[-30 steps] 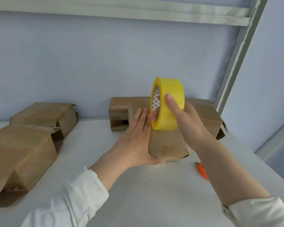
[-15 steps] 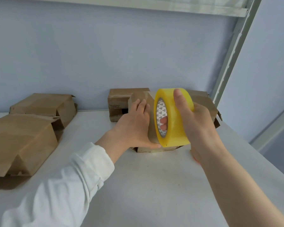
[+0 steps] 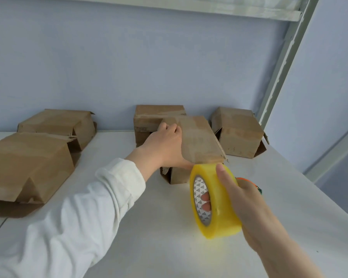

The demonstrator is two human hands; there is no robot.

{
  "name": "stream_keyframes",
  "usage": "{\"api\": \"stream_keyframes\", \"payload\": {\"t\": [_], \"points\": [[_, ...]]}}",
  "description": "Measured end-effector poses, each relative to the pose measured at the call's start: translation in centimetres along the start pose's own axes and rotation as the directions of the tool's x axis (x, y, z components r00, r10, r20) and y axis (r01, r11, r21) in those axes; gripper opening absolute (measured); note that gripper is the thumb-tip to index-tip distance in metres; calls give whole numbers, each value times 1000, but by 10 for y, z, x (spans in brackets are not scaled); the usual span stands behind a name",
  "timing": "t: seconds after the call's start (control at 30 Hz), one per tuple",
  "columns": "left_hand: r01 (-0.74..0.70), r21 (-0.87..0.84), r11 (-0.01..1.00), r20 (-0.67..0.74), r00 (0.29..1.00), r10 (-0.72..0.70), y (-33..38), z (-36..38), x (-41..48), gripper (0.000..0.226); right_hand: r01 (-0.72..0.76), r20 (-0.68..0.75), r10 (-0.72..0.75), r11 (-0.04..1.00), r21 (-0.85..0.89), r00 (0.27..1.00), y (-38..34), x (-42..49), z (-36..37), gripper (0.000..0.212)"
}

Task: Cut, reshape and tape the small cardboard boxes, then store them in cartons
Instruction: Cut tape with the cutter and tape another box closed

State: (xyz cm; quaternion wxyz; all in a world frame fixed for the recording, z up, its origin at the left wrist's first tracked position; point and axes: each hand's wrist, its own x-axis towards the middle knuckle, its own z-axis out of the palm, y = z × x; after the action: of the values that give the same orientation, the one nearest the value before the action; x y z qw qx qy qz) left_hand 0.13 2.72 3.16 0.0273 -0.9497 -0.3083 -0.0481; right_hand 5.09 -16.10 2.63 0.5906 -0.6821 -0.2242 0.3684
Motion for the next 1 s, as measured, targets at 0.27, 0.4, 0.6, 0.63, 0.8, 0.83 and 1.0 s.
{"api": "stream_keyframes", "payload": {"t": [0.27,0.4,0.6,0.63,0.8,0.83,1.0], "points": [[-106,-165,981,42,993,114,-27,12,-2,107,45,140,-43,999,-14,989,10,10,-4,14],[-153,-111,982,-49,988,148,-31,17,-3,92,129,219,-122,992,-17,968,23,12,-4,44],[-256,-22,966,-292,926,239,-30,25,-14,78,234,189,-235,972,29,953,20,16,-5,46],[-257,-45,965,-297,926,233,-31,28,-16,77,231,182,-235,972,42,955,21,16,-6,46],[-329,-154,932,-223,930,292,-44,47,-21,78,232,173,-237,972,46,956,29,17,-5,47],[-360,-166,918,-255,915,313,-48,50,-22,76,232,172,-238,971,54,956,30,18,-5,48],[-484,2,875,-489,763,424,-59,56,-16,54,239,158,-247,969,63,956,26,17,-3,56]]}}
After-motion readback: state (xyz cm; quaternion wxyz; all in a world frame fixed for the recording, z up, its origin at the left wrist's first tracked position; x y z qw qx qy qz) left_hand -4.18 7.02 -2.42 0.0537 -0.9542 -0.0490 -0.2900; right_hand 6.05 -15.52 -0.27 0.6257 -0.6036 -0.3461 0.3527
